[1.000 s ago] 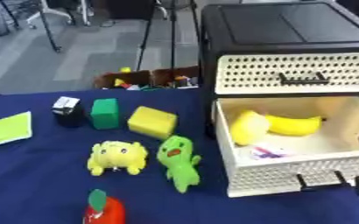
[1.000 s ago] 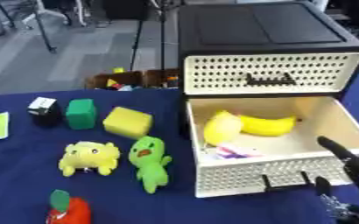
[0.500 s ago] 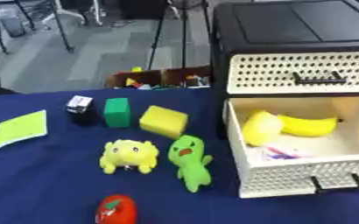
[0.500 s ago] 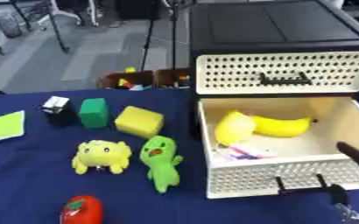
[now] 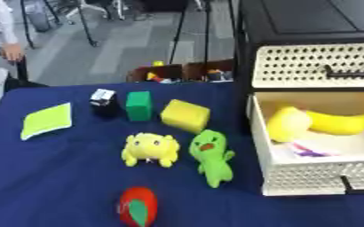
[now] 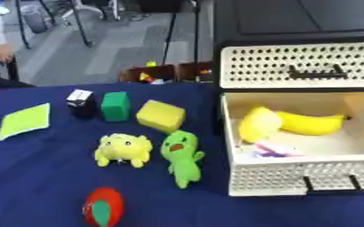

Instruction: Pick up objects from table and place into drawer.

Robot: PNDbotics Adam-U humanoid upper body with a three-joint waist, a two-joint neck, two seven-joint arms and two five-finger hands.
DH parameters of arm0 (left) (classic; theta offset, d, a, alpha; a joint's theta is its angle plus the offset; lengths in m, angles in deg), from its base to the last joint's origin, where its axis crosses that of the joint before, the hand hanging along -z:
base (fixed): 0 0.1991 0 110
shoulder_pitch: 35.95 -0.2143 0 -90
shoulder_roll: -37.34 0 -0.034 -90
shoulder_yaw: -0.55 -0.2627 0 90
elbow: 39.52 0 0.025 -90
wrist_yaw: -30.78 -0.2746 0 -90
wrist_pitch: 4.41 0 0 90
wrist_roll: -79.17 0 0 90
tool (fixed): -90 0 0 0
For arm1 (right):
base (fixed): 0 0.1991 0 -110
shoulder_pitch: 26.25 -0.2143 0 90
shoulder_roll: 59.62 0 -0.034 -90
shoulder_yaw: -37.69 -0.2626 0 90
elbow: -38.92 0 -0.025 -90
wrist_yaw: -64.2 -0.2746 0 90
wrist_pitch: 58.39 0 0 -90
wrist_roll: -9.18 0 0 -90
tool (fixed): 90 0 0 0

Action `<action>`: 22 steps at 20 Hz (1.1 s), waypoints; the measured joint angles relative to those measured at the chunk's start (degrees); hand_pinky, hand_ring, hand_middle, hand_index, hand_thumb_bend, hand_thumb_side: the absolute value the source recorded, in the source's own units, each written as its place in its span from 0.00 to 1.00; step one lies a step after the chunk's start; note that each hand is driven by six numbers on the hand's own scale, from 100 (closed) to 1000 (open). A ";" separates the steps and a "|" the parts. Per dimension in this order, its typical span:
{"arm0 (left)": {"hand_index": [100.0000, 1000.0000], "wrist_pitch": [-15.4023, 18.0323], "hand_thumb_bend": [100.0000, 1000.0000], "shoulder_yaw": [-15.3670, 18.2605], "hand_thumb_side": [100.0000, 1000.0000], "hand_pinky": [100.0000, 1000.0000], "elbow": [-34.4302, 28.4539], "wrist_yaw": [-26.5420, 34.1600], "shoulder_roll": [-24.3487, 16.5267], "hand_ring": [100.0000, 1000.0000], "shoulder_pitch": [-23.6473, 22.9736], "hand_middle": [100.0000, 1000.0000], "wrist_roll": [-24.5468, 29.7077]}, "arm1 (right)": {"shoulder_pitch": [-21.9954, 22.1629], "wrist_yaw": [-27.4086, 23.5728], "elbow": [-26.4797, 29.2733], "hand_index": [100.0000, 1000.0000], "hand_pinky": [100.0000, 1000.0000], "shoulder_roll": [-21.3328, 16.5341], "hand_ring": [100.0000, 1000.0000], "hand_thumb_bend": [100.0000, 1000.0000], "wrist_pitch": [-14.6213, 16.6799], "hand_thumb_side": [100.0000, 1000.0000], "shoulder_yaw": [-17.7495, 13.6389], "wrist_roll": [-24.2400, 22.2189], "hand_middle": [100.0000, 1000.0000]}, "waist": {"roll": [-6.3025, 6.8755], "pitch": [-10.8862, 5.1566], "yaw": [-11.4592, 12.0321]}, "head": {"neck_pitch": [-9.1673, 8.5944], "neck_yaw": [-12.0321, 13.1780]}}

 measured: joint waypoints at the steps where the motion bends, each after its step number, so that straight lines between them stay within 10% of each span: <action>1: 0.89 -0.61 0.13 0.33 0.69 0.45 0.00 -1.18 -0.98 0.71 0.32 0.68 -0.68 | -0.37 -1.59 0.00 0.80 0.16 0.13 0.32 0.00 0.78 0.60 -0.32 -0.78 0.21 | 0.12 -0.17 0.10 | 0.24 0.18; 11: 0.97 -11.58 0.26 0.66 0.75 0.55 0.00 -13.88 -15.29 0.82 2.65 0.81 1.04 | -2.58 -10.47 -0.10 0.79 0.29 1.23 0.46 0.00 6.12 0.62 -1.47 -6.12 0.38 | 0.99 -1.40 -0.02 | 4.14 -0.38; 22: 1.00 -14.02 0.20 -6.16 0.85 0.65 1.44 -19.20 -29.84 0.88 6.86 0.90 29.99 | -4.64 -16.36 -0.11 0.76 0.38 2.56 0.50 0.00 6.33 0.63 -1.14 -6.33 0.40 | 1.14 -4.62 -1.07 | 10.38 -2.27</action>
